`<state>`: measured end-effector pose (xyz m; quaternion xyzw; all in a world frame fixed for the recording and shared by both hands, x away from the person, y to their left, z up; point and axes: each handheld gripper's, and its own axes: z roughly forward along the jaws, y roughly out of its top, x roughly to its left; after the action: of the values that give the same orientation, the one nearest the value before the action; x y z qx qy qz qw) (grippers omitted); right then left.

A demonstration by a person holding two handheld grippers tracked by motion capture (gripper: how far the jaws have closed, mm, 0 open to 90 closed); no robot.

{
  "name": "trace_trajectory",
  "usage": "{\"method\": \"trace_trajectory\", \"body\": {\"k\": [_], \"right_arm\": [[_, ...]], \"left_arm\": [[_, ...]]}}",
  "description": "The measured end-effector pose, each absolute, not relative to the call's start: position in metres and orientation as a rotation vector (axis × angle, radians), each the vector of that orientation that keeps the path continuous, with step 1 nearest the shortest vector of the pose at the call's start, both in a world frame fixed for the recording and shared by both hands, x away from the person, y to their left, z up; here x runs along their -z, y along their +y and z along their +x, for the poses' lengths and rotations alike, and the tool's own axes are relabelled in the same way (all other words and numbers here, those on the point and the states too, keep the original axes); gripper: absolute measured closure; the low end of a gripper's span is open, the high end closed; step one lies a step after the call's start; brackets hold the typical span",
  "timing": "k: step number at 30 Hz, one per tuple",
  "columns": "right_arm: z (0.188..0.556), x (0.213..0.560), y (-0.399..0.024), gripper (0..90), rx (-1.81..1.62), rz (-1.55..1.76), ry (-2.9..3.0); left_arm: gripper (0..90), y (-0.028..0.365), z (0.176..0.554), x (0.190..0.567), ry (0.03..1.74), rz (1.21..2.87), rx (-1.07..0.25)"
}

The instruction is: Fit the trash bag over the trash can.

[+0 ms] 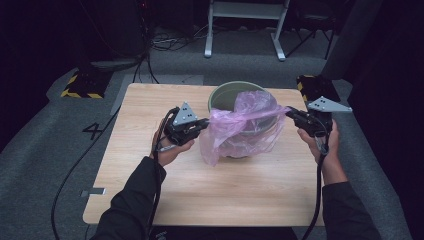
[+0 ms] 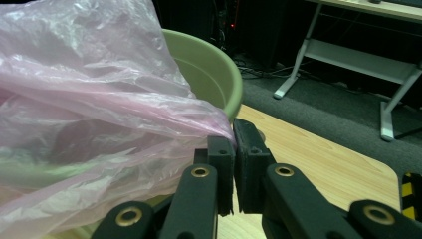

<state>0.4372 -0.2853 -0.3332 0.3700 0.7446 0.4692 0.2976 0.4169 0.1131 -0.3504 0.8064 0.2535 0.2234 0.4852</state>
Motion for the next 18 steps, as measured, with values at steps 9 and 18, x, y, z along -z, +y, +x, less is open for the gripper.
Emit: {"method": "trace_trajectory", "body": {"k": [9, 18], "right_arm": [[0.453, 0.34, -0.288, 85.6, -1.212, 1.014, 1.974], [0.473, 0.345, -0.289, 86.6, -1.238, 1.051, 1.949]], "left_arm": [[89.8, 0.114, 0.441, 0.343, 0.614, 1.892, -0.649], [89.9, 0.107, 0.47, 0.351, 0.67, 1.833, -0.637]]}}
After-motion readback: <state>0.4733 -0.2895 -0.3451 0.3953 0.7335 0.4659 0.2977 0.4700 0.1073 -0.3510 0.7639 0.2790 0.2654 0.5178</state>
